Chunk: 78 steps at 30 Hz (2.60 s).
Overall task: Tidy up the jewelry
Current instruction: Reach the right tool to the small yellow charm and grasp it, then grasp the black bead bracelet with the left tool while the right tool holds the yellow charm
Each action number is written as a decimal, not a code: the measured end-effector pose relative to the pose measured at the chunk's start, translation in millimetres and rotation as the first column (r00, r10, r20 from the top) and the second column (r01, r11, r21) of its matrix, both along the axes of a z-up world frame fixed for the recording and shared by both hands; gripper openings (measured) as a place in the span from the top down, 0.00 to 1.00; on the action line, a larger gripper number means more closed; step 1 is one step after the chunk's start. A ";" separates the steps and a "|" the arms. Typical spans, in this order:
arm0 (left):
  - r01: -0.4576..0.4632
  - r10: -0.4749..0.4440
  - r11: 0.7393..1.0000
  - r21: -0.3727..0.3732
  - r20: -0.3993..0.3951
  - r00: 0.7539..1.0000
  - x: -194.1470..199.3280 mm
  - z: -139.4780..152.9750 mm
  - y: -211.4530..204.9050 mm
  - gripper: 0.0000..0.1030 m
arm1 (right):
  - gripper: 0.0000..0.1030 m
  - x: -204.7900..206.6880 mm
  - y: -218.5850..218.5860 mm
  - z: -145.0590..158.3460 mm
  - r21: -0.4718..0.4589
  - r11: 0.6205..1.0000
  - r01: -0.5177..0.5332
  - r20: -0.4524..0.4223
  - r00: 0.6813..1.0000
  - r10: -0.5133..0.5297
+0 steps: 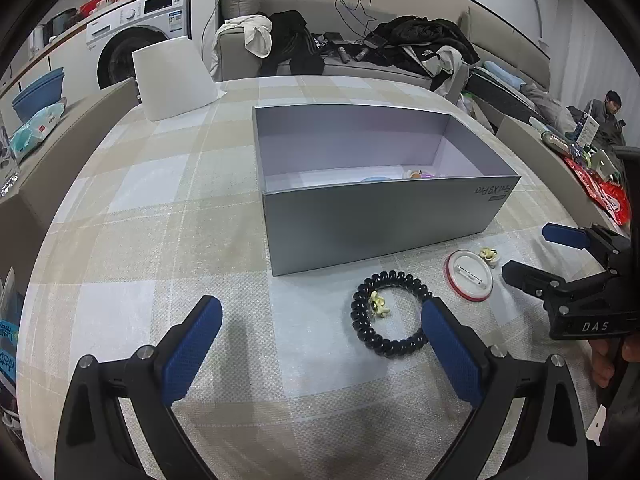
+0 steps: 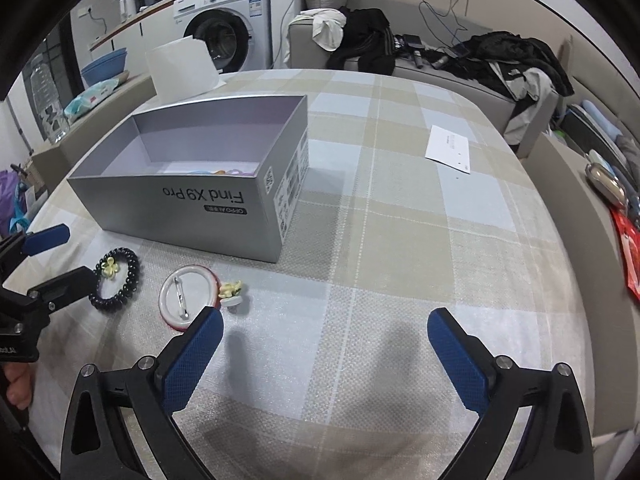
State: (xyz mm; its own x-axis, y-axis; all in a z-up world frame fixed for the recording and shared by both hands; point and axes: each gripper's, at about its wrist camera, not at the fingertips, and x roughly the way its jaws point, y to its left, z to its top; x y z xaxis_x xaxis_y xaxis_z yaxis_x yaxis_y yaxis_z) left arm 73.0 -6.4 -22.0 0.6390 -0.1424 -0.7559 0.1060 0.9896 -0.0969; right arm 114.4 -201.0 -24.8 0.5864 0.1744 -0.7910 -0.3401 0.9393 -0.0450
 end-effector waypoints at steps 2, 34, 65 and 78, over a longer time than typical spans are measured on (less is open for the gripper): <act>0.001 -0.001 1.000 0.000 -0.007 1.000 2.3 -0.9 0.1 0.05 | 0.01 0.2 6.1 -0.7 -0.031 0.999 -0.018 0.005 1.000 0.018; 0.009 -0.009 1.000 -0.007 -0.031 0.999 6.7 -3.1 0.2 0.05 | 0.74 -3.1 26.7 -0.1 0.020 0.987 -0.157 -0.008 0.988 0.157; 0.009 -0.010 1.000 -0.021 -0.028 1.000 6.1 -2.9 3.0 0.05 | 0.90 -16.4 31.4 5.9 0.063 0.975 -0.211 0.033 0.977 0.209; 0.140 -0.139 0.990 0.013 -0.054 0.989 5.8 -5.7 -21.1 0.06 | 0.90 -22.1 26.1 18.4 0.116 0.973 -0.199 0.078 0.978 0.191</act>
State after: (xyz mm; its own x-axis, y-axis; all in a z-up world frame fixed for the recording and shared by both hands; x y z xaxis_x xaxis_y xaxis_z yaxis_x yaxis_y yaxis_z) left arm 78.8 -27.5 -27.7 0.5727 -0.2145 -0.7912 0.2385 0.9670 -0.0896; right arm 92.2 -175.0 -6.4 0.5818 0.3836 -0.7171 -0.5174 0.8549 0.0375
